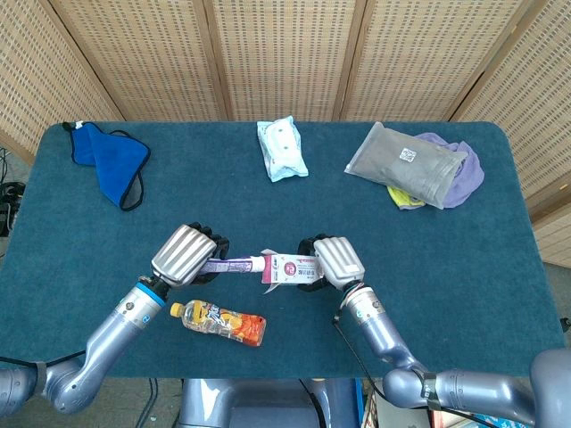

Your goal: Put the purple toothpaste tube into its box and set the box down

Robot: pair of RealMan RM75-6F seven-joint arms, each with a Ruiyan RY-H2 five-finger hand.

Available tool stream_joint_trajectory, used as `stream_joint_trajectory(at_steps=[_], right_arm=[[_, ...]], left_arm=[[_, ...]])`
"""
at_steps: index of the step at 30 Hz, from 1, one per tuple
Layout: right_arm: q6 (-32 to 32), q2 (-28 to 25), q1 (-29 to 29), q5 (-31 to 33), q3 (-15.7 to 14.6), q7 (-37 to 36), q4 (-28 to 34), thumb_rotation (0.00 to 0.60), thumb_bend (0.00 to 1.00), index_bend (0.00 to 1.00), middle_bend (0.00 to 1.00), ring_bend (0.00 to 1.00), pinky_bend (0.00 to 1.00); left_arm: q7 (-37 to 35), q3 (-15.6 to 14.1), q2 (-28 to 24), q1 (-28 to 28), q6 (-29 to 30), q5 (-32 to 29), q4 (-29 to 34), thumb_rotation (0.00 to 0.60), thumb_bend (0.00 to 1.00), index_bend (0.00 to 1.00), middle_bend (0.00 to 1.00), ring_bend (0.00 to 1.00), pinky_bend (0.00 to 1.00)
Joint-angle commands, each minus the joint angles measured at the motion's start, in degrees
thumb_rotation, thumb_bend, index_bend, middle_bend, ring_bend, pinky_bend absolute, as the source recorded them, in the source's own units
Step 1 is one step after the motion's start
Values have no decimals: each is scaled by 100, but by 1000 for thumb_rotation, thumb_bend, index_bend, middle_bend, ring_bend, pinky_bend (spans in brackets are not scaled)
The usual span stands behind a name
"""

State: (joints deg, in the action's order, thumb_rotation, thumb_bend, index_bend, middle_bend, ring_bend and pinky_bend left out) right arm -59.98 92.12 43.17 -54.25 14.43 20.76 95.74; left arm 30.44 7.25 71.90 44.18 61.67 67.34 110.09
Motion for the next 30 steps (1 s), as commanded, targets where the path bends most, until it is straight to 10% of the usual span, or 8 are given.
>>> stream_joint_trajectory(at_steps=[1, 30], right_arm=[[-8, -7, -2, -2, -4, 0, 0, 600, 95, 536, 478, 359, 415], [-58, -9, 58, 119, -19, 92, 69, 600, 95, 536, 478, 359, 415]], left_arm=[[2, -24, -37, -20, 9, 38, 26, 600, 348, 753, 616, 496, 482], [-1028, -105, 343, -344, 354, 1025, -472, 600, 349, 755, 622, 499, 485]])
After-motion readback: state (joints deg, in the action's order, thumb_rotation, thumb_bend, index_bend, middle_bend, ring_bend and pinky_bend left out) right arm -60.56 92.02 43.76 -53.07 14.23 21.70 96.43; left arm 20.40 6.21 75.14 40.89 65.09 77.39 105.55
